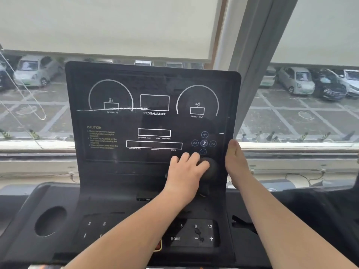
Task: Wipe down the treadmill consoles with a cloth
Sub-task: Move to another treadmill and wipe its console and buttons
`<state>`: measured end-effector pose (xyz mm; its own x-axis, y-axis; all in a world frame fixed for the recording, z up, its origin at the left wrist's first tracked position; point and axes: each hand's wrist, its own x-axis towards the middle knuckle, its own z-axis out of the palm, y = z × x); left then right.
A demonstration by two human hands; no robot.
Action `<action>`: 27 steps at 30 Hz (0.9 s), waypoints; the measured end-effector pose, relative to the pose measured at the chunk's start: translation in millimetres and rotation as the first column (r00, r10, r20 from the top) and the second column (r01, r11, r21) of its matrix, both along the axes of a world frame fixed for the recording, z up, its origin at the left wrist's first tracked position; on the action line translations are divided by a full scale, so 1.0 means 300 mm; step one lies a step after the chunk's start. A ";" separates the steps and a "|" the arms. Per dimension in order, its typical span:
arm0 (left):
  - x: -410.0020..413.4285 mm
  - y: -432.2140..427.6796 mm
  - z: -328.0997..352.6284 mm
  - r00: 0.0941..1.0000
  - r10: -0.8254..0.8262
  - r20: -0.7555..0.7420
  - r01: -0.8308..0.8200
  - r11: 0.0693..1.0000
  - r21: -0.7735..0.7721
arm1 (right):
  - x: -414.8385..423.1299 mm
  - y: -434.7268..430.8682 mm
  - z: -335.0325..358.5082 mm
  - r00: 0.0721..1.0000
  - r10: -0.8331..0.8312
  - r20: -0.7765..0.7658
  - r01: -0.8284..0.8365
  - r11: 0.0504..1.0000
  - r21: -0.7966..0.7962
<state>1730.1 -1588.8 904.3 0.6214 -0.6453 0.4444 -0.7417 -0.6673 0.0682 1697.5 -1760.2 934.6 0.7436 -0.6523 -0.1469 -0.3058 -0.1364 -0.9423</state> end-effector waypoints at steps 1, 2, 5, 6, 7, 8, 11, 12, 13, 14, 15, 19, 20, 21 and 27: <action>0.016 0.043 -0.008 1.000 0.018 -0.013 -0.018 1.000 0.001 | 0.000 -0.003 -0.002 1.000 0.000 0.005 0.000 1.000 -0.025; 0.034 0.095 -0.015 0.999 0.040 -0.025 -0.040 0.999 -0.001 | 0.002 -0.006 -0.005 1.000 0.001 0.009 -0.001 0.999 -0.039; 0.083 0.284 -0.039 0.993 0.118 -0.015 -0.118 0.993 -0.020 | -0.001 -0.007 -0.012 1.000 0.010 0.027 -0.008 0.998 -0.066; 0.099 0.351 -0.049 0.988 0.154 -0.001 -0.154 0.988 -0.030 | -0.001 -0.002 -0.015 0.999 0.004 0.037 -0.002 0.997 -0.075; 0.118 0.416 -0.058 0.980 0.196 0.012 -0.196 0.980 -0.039 | 0.002 0.001 -0.021 0.999 -0.004 0.044 0.007 0.997 -0.082; 0.135 0.471 -0.062 0.971 0.238 0.014 -0.237 0.970 -0.048 | 0.006 0.002 -0.030 0.999 -0.014 0.049 0.018 0.996 -0.087; 0.146 0.542 -0.061 0.942 0.335 -0.020 -0.336 0.940 -0.060 | 0.017 0.006 -0.041 0.998 -0.031 0.053 0.034 0.997 -0.062; 0.137 0.536 -0.062 0.933 0.358 -0.034 -0.359 0.931 -0.067 | 0.020 0.008 -0.043 0.998 -0.032 0.053 0.035 0.998 -0.048; 0.125 0.521 -0.061 0.924 0.380 -0.045 -0.383 0.920 -0.081 | 0.023 0.011 -0.041 0.998 -0.030 0.051 0.033 0.999 -0.040; 0.110 0.493 -0.061 0.914 0.402 -0.060 -0.406 0.909 -0.092 | 0.022 0.010 -0.041 0.998 -0.033 0.046 0.034 0.999 -0.036; 0.094 0.460 -0.061 0.904 0.421 -0.071 -0.427 0.899 -0.098 | 0.020 0.010 -0.038 0.999 -0.035 0.038 0.036 0.999 -0.035; 0.024 0.283 -0.050 0.944 0.323 -0.070 -0.327 0.943 -0.056 | 0.016 0.016 -0.030 0.999 -0.031 0.042 0.033 0.999 -0.038; 0.008 0.231 -0.045 0.960 0.272 -0.072 -0.275 0.961 -0.034 | 0.014 0.016 -0.030 0.999 -0.030 0.045 0.032 0.999 -0.039; -0.006 0.181 -0.039 0.971 0.224 -0.078 -0.226 0.974 -0.017 | 0.012 0.015 -0.028 0.999 -0.026 0.045 0.028 0.999 -0.041; -0.061 -0.027 0.015 0.989 0.093 -0.119 -0.081 0.992 0.096 | -0.001 0.012 -0.011 0.997 -0.013 0.075 0.018 0.998 -0.061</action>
<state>1711.6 -1596.9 908.7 0.7231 -0.6206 0.3032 -0.6703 -0.7365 0.0910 1697.4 -1756.5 931.2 0.7405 -0.6701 -0.0502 -0.2374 -0.1909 -0.9525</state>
